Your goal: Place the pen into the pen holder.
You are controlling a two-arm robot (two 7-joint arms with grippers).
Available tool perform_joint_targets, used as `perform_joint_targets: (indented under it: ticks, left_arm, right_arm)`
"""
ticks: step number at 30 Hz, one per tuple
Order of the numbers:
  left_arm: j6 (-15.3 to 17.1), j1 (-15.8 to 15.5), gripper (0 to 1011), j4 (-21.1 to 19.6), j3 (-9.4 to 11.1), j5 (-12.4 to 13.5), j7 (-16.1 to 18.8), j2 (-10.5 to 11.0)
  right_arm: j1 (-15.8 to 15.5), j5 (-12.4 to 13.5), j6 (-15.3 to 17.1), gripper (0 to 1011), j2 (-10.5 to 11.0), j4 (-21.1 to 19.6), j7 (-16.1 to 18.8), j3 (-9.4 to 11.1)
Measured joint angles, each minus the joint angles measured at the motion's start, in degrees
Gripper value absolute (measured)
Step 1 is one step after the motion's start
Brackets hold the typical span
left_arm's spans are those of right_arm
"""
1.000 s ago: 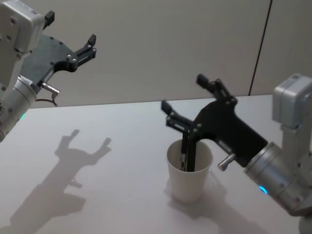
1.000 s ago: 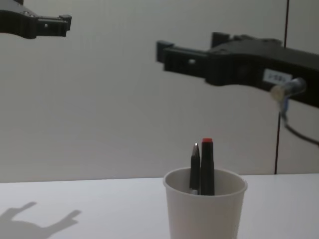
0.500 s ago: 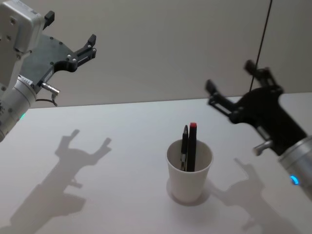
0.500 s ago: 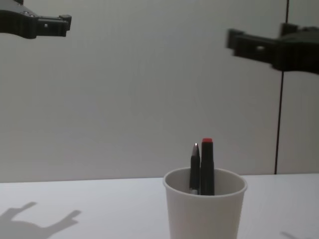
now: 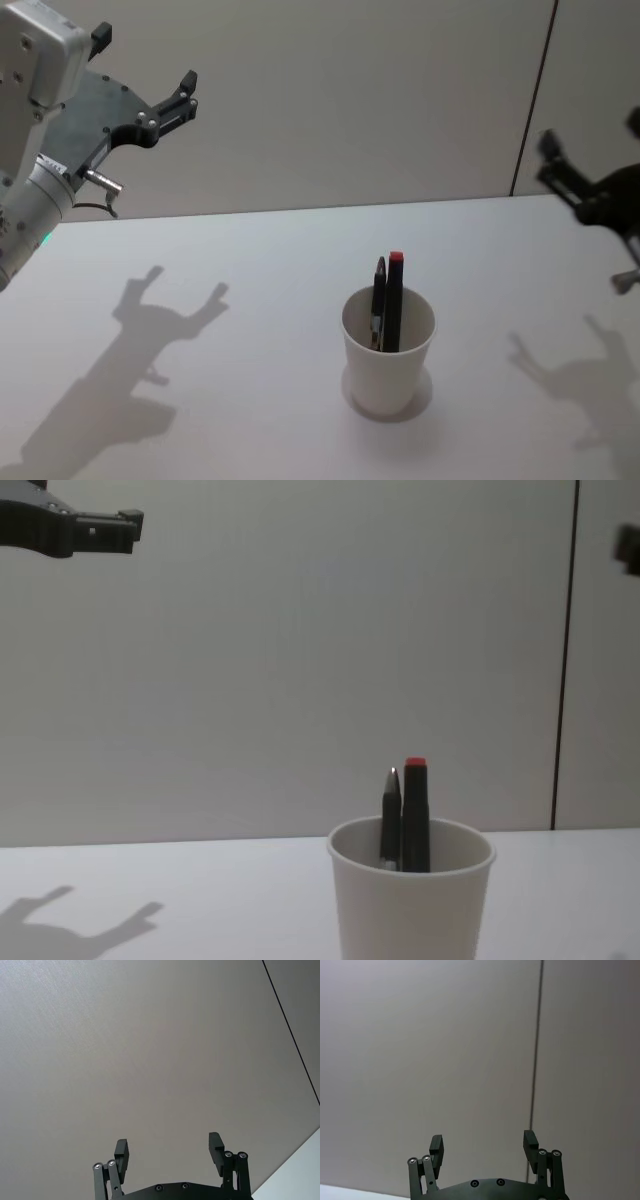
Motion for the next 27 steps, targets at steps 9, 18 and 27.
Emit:
perform_joint_targets:
  ticks: [9, 18, 27]
  left_arm:
    - [-1.12, -0.18, 1001, 2.06, 2.22, 0.00, 0.79, -1.50]
    - [-4.19, -0.71, 1001, 7.47, 8.08, 0.00, 2.97, -5.49]
    - [-7.40, -1.24, 1001, 13.22, 14.40, 0.02, 5.24, -9.79]
  right_arm:
    - [-1.91, 1.93, -2.09, 1001, 2.26, 0.71, -6.11, 3.73]
    - [-3.37, 3.87, -3.92, 1001, 3.89, 2.11, -11.71, 7.54]
    - [-3.30, 3.80, -3.70, 1001, 3.51, 2.60, -11.18, 7.66]
